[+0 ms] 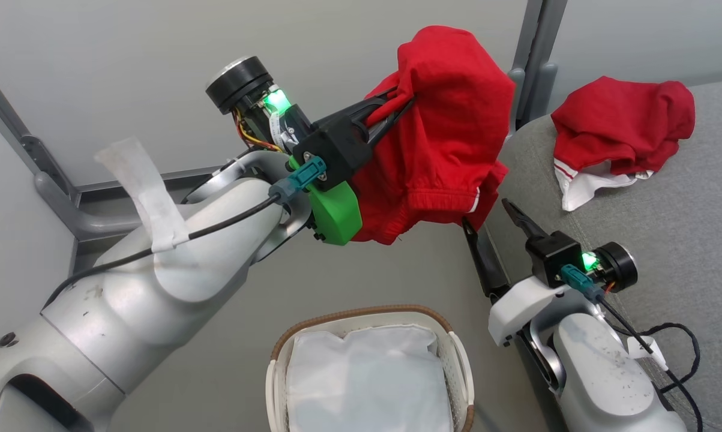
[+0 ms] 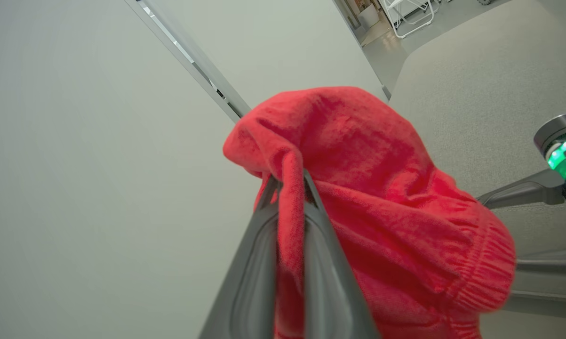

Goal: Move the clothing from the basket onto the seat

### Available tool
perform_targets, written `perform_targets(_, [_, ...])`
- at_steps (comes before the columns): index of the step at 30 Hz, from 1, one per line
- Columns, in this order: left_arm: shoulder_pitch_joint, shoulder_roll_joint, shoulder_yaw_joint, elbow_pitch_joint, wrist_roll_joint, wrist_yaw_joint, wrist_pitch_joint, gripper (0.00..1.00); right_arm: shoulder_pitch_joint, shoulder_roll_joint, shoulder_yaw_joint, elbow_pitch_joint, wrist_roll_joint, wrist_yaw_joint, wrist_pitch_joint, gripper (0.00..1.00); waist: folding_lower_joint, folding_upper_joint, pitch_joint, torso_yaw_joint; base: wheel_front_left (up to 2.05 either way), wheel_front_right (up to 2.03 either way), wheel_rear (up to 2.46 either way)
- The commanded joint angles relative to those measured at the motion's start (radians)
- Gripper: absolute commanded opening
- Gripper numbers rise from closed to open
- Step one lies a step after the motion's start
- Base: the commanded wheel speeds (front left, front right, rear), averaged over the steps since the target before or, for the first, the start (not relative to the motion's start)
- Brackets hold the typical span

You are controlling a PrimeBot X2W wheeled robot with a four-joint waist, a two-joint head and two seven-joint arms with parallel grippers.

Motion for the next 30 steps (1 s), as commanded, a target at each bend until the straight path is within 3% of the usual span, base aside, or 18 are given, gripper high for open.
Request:
perform_targets(1, [-0.02,-0.007,-0.001,-0.008,-0.008,0.003,0.0,0.0,-0.019,-0.003,0.015,0.023,0.015,-0.001,-0.002,1.0,0.0001,-0.0001,0.002,0.004,0.0,0.0,0.0])
perform_targets(7, [-0.021,-0.012,-0.011,-0.038,-0.012,0.003,0.0,0.0,-0.097,-0.008,0.068,0.106,0.063,-0.001,-0.002,1.0,0.0001,-0.0001,0.008,0.016,0.0,0.0,0.0])
perform_targets(8, [-0.021,-0.012,-0.011,-0.044,-0.014,0.003,0.0,0.0,-0.113,-0.011,0.082,0.115,0.074,-0.001,-0.002,0.84,0.0001,-0.0001,0.009,0.019,0.0,0.0,0.0])
perform_targets(9, [-0.021,-0.013,-0.011,-0.047,-0.016,0.003,-0.001,0.0,-0.125,-0.013,0.096,0.119,0.083,-0.001,-0.002,0.47,0.0001,-0.0001,0.01,0.021,0.0,0.0,0.0])
perform_targets(12, [-0.014,-0.009,-0.012,-0.054,-0.021,0.006,-0.001,0.0,-0.159,-0.026,0.135,0.125,0.112,-0.001,-0.002,0.13,0.0001,-0.0001,0.013,0.025,0.0,0.0,0.0])
perform_targets(14, [-0.005,-0.004,-0.014,-0.057,-0.022,0.009,0.001,0.0,-0.175,-0.036,0.158,0.124,0.122,-0.001,-0.002,0.0,0.0001,-0.0001,0.015,0.027,0.0,0.0,0.0])
perform_targets(24, [0.065,0.034,0.019,-0.046,-0.084,0.034,-0.005,0.0,-0.206,-0.081,0.168,0.094,0.154,-0.001,-0.002,0.0,0.0001,-0.0001,0.027,0.025,0.0,0.0,0.0])
perform_targets(25, [0.076,0.038,0.025,-0.042,-0.092,0.039,-0.008,0.09,-0.206,-0.083,0.166,0.088,0.155,-0.001,-0.002,0.0,0.0001,-0.0001,0.028,0.024,0.0,0.0,0.0])
perform_targets(27, [0.098,0.043,0.039,-0.036,-0.109,0.047,-0.011,0.43,-0.208,-0.086,0.161,0.075,0.157,-0.001,-0.002,0.0,0.0001,-0.0001,0.032,0.022,0.0,0.0,0.0])
perform_targets(28, [0.107,0.046,0.045,-0.033,-0.116,0.049,-0.013,0.53,-0.211,-0.086,0.157,0.068,0.156,-0.001,-0.002,0.0,0.0001,-0.0001,0.033,0.021,0.0,0.0,0.0])
perform_targets(30, [0.131,0.053,0.054,-0.025,-0.129,0.057,-0.019,0.87,-0.218,-0.088,0.15,0.055,0.155,-0.001,-0.002,0.0,0.0001,-0.0001,0.037,0.019,0.0,0.0,0.0])
